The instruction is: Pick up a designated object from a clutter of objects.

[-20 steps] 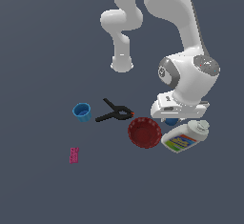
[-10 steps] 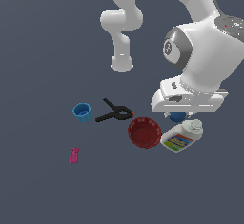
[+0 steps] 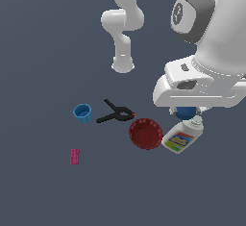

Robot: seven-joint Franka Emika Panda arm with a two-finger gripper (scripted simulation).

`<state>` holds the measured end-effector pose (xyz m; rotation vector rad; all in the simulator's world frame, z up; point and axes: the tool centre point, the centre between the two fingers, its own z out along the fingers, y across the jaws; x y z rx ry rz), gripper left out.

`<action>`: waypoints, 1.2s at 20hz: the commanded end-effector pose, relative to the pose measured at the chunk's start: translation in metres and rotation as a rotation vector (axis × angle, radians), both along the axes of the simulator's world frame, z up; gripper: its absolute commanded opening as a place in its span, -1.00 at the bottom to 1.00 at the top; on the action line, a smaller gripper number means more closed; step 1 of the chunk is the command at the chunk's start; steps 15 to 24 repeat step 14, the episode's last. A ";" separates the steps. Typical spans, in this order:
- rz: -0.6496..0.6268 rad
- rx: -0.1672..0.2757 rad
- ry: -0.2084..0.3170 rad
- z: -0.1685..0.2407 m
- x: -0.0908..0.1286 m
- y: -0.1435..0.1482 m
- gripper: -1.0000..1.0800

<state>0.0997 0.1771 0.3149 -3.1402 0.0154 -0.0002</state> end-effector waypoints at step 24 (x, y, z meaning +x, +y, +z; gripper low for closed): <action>0.000 -0.001 0.000 0.039 0.019 -0.008 -1.00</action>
